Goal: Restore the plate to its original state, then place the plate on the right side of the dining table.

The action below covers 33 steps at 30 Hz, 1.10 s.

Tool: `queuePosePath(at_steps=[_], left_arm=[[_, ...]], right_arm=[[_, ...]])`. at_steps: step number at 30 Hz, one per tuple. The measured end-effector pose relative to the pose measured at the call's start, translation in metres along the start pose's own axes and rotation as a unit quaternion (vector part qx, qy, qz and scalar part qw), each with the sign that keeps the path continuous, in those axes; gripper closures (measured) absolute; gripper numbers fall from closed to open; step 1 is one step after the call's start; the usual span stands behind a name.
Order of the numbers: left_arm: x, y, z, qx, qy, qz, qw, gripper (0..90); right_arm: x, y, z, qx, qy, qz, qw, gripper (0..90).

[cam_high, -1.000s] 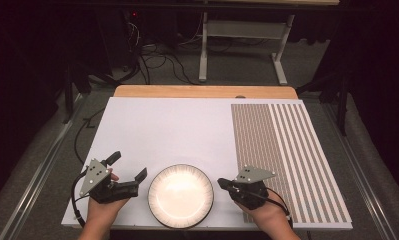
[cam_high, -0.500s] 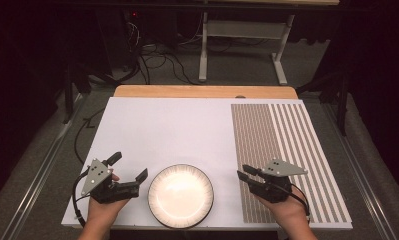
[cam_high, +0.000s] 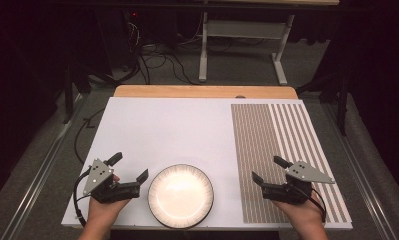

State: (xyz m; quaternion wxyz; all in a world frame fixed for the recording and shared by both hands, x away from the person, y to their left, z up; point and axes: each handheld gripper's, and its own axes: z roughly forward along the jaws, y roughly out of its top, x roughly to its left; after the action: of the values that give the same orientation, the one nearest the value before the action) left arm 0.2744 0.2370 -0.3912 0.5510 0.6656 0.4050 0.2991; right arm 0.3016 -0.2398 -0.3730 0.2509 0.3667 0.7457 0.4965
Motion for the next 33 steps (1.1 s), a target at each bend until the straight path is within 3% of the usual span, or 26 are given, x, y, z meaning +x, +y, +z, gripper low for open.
queuePosePath(at_steps=[2, 7, 15, 21, 26, 33], left_arm=[[-0.001, 0.0, 0.0, -0.001, -0.001, 0.0, 1.0, 0.2], [-0.003, -0.001, 0.002, 0.002, -0.001, 0.002, 1.0, 0.2], [-0.005, 0.003, 0.002, -0.001, -0.009, 0.012, 0.9999, 0.1], [-0.005, 0.003, 0.005, 0.008, -0.014, 0.008, 0.9998, 0.2], [-0.002, 0.001, 0.007, 0.02, -0.018, -0.002, 0.9996, 0.1], [-0.002, 0.003, 0.005, 0.021, -0.019, -0.005, 0.9996, 0.1]], right_arm=[[-0.002, -0.001, -0.002, -0.011, 0.001, 0.003, 0.9999, 1.4], [-0.004, -0.002, -0.004, -0.038, 0.016, 0.005, 0.9991, 0.6], [0.0, -0.002, 0.0, -0.039, 0.016, -0.018, 0.999, 0.6], [0.001, -0.001, -0.001, -0.039, 0.019, -0.017, 0.9989, 0.7], [0.004, 0.002, 0.0, -0.035, 0.021, -0.029, 0.9987, 6.4], [0.014, 0.007, 0.001, -0.029, 0.034, -0.042, 0.9981, 26.4]])
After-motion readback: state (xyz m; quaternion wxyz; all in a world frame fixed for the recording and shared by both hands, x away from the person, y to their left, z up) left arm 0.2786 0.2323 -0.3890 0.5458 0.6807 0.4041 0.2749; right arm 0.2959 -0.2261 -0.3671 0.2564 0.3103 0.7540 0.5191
